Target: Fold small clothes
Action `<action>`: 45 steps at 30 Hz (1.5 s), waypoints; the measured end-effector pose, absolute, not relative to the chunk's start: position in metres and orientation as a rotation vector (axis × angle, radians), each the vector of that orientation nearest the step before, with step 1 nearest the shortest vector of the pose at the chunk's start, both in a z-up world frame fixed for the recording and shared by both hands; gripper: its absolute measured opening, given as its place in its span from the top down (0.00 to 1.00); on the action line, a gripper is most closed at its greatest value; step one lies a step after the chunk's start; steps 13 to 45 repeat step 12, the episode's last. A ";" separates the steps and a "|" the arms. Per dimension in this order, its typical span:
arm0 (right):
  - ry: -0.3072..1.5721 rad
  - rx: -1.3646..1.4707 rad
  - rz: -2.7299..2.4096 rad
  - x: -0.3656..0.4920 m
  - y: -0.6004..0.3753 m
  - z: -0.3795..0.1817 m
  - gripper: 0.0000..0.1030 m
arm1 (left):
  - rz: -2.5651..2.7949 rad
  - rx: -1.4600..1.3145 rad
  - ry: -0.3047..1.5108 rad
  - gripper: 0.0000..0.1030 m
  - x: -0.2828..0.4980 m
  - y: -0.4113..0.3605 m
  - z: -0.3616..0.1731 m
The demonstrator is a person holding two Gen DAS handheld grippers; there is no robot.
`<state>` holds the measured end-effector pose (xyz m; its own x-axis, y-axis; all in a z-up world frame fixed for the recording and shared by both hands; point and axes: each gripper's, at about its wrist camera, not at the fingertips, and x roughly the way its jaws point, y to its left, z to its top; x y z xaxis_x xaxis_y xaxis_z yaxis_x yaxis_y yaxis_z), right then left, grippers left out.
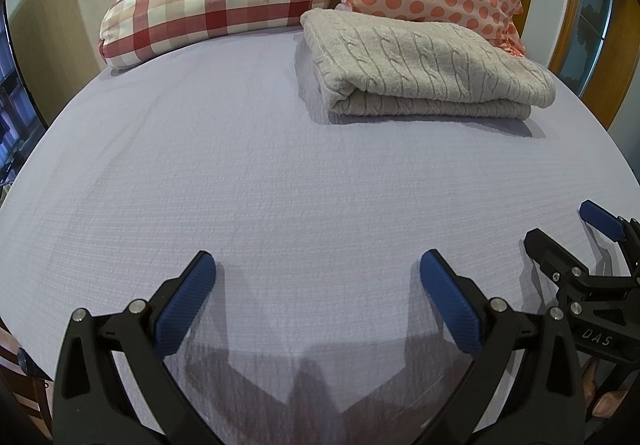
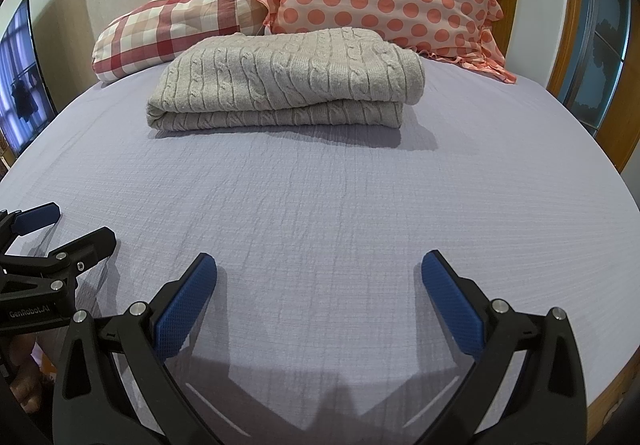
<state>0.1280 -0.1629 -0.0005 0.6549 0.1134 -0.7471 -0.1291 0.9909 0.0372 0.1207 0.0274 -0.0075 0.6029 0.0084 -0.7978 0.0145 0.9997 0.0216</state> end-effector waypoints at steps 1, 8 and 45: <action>0.846 -0.020 0.138 0.128 -0.163 -0.001 0.01 | -0.003 0.026 0.923 0.02 0.120 0.028 -0.008; 0.845 -0.020 0.137 0.128 -0.163 0.000 0.01 | -0.003 0.028 0.922 0.02 0.120 0.027 -0.008; 0.845 -0.020 0.137 0.128 -0.163 0.000 0.01 | -0.004 0.029 0.920 0.02 0.120 0.027 -0.007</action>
